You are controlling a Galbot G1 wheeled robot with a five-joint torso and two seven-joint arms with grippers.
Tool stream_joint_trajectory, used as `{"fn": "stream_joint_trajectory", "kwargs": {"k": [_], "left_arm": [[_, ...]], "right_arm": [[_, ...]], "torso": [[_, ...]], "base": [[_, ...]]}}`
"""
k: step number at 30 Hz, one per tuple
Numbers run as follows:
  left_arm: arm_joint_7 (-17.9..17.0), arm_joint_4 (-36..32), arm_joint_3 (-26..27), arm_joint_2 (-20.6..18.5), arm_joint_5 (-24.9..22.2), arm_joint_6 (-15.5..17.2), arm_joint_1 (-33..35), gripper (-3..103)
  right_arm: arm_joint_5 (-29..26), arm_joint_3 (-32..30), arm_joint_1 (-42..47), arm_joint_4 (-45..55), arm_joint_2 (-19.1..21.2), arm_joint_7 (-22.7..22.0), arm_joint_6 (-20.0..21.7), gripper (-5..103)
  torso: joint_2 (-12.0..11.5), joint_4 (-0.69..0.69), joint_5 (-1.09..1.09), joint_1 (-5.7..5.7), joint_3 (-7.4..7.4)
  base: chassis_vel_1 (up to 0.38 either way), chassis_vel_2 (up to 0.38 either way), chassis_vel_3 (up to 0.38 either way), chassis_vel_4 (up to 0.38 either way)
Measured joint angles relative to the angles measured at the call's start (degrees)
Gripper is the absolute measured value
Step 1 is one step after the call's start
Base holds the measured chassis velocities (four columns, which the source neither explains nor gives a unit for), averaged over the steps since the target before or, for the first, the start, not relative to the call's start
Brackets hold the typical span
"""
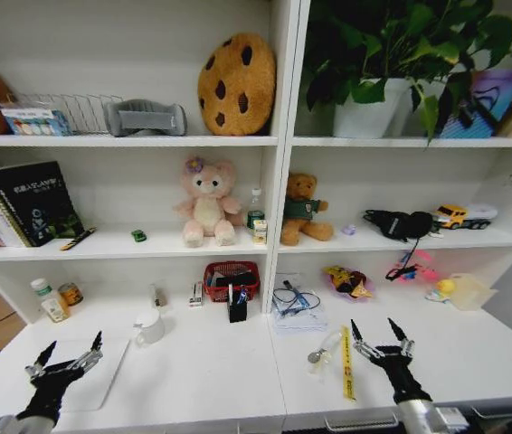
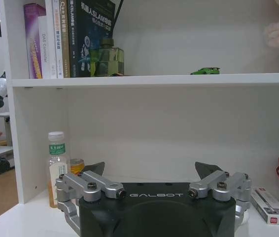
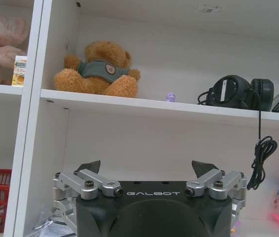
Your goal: Organize the objects on the table.
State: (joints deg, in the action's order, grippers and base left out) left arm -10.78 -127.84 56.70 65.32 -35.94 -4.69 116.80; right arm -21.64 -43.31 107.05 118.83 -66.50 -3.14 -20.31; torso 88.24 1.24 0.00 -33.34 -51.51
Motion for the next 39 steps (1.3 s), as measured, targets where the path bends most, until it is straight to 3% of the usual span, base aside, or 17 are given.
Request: {"fn": "stream_joint_trajectory", "kwargs": {"k": [21, 39], "left_arm": [[0.0, 0.0, 0.0, 0.0, 0.0, 0.0, 0.0, 100], [0.0, 0.0, 0.0, 0.0, 0.0, 0.0, 0.0, 100]], "right_arm": [[0.57, 1.22, 0.76, -0.26, -1.5, -0.05, 0.15, 100], [-0.12, 2.75, 0.06, 3.14, -3.49, -3.38, 2.61, 100]], "torso": [[0.0, 0.0, 0.0, 0.0, 0.0], [0.0, -0.01, 0.01, 0.0, 0.0]], "base": [[0.081, 0.077, -0.086, -0.075], [0.092, 0.095, -0.097, -0.101]]}}
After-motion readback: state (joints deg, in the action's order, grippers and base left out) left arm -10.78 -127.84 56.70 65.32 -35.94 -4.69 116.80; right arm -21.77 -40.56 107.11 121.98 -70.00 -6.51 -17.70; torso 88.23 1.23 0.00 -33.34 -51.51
